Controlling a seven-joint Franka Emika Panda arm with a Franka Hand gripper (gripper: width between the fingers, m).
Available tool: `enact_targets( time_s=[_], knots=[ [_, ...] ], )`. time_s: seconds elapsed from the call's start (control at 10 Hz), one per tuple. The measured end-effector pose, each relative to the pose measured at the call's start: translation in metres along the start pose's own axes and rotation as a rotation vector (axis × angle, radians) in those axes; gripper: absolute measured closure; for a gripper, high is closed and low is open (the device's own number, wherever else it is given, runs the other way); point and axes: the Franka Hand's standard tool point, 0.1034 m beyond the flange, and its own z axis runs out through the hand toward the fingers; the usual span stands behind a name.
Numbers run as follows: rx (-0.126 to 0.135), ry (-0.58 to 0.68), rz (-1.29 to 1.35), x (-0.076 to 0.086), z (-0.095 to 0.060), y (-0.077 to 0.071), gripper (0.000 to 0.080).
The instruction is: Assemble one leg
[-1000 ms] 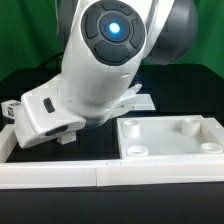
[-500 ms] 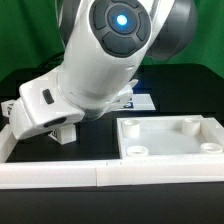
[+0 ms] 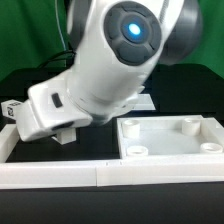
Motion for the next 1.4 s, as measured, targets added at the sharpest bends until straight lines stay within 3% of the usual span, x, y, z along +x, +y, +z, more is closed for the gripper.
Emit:
enact_targets(
  time_s=[0.3,0.4,0.5,0.6,0.7,0.9,1.0,1.2,1.3,1.4],
  knots=[
    [0.008,-0.006,0.009,-0.002,0.008,0.006,0.0150],
    [0.007,-0.006,0.009,-0.002,0.008,0.006,0.0239],
    [0.007,-0.006,0.009,-0.002,0.008,0.006,0.0239],
    [0.007,-0.006,0.009,-0.002,0.008,0.006,0.0453],
    [0.007,-0.006,0.009,-0.002,0.008,0.006,0.0514],
    [0.009,-0.016,0.009,-0.004,0.000,0.004,0.0514],
    [0.003,-0.021,0.008,-0.005,-0.018,0.000,0.0514],
    [0.001,-0.006,0.035,-0.010,-0.074,-0.015,0.0514],
    [0.010,0.014,0.091,-0.021,-0.103,-0.024,0.0514],
    [-0.009,0.072,0.099,-0.022,-0.126,-0.031,0.0514]
  ],
)
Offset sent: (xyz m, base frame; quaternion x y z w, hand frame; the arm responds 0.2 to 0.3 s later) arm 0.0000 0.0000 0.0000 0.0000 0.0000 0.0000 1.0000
